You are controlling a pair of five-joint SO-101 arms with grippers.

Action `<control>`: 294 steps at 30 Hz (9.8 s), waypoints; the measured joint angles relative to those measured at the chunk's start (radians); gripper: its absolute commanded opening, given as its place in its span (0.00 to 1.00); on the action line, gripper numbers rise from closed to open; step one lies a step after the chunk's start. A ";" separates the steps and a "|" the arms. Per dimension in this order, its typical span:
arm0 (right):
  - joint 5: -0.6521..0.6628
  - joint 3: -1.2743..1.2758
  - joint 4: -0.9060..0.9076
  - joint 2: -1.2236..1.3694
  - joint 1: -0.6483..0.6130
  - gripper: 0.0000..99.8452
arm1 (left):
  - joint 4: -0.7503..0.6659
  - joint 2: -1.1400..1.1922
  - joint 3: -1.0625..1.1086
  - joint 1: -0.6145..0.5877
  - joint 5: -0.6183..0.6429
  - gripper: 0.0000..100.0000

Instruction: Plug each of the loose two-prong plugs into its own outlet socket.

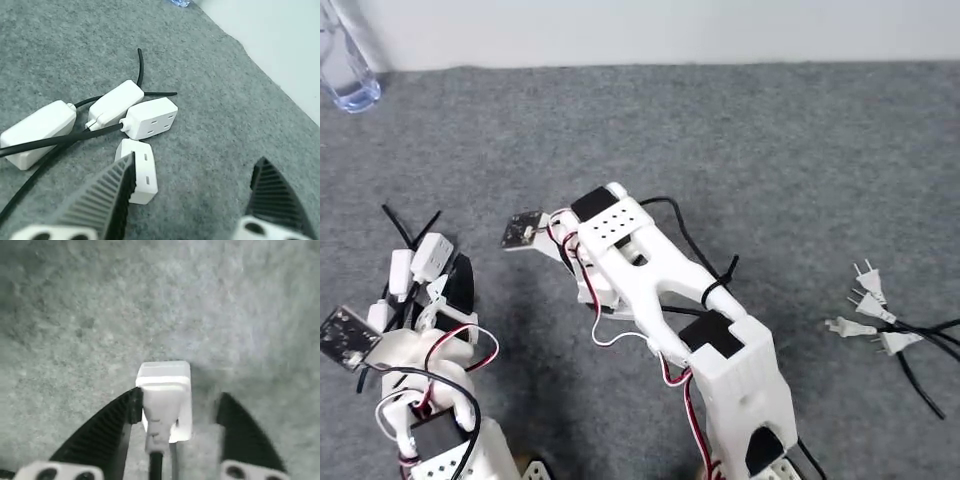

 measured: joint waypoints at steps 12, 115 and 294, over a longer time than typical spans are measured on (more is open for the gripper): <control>-0.003 0.023 0.017 0.081 0.003 0.28 | 0.000 0.000 0.000 0.000 0.000 0.35; 0.944 -0.450 -2.895 1.000 0.500 0.33 | 0.021 0.000 0.000 0.069 0.000 0.35; -0.583 1.398 -0.704 -1.155 0.413 0.28 | 0.037 0.000 0.000 0.069 0.000 0.35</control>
